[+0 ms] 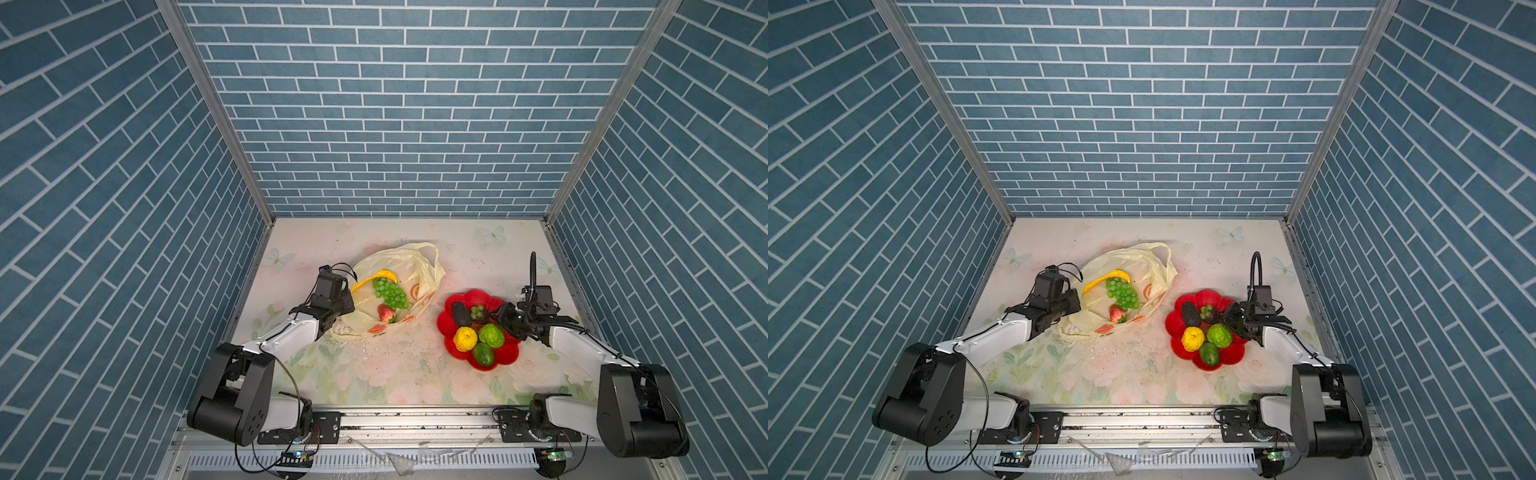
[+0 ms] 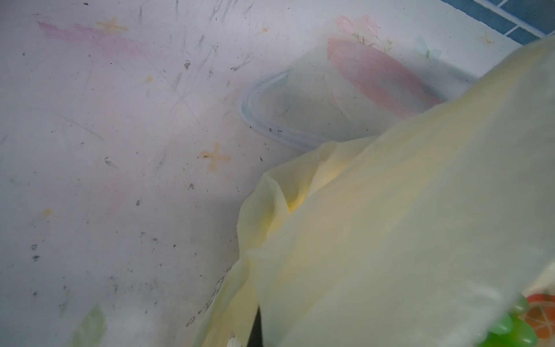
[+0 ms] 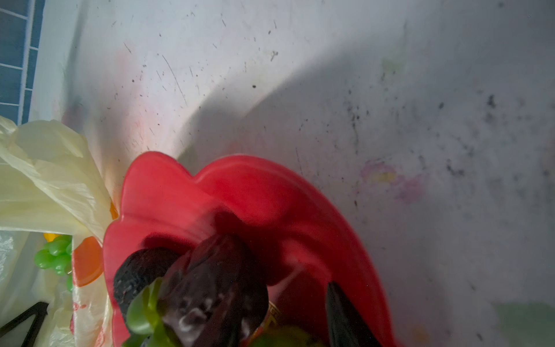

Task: Take fruits out of the plastic bag
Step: Place the fruit on the plate, then pick up the fruit from the plastic bag.

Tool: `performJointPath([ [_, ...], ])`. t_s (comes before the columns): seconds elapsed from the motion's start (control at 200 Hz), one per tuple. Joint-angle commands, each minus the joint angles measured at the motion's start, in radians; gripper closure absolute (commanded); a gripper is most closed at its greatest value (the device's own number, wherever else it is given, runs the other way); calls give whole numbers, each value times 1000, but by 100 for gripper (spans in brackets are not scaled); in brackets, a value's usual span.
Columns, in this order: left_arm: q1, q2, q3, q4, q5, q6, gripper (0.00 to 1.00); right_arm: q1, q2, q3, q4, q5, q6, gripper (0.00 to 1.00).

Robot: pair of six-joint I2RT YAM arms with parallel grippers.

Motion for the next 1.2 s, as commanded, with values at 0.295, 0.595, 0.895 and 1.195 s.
performJointPath([
  [0.295, 6, 0, -3, 0, -5, 12, 100, -4, -75, 57, -119, 66, -40, 52],
  [0.595, 0, 8, 0, 33, 53, 31, 100, 0, -188, 162, -239, 64, -50, 51],
  [0.895, -71, 19, 30, 25, 32, 77, 100, 210, -182, 344, -331, 191, -71, 49],
  [1.195, -130, 33, 51, 12, -29, 91, 100, 512, 14, 492, -277, 269, -40, 51],
])
